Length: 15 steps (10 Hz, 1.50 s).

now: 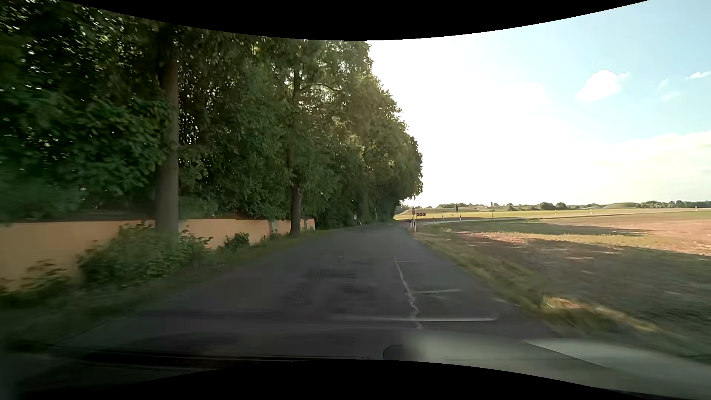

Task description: Follow the waypoints while adhering to traffic rules and regulations

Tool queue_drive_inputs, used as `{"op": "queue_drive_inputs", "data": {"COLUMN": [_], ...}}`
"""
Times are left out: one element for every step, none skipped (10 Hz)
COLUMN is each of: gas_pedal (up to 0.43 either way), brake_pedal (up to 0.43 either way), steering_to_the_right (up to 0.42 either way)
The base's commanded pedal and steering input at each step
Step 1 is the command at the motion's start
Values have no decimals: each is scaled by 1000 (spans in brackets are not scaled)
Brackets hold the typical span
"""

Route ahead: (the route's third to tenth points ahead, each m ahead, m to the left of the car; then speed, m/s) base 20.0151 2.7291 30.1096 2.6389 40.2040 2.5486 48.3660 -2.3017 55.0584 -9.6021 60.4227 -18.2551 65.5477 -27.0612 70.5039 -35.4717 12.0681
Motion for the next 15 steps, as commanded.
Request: {"op": "queue_drive_inputs", "data": {"gas_pedal": [0,0,0,0,0,0,0,0,0,0,0,0,0,0,0], "brake_pedal": [98,98,91,79,79,128,134,134,134,140,134,134,140,140,134], "steering_to_the_right": [-5,-4,-4,-3,-2,-2,0,1,1,2,3,6,7,8,10]}}
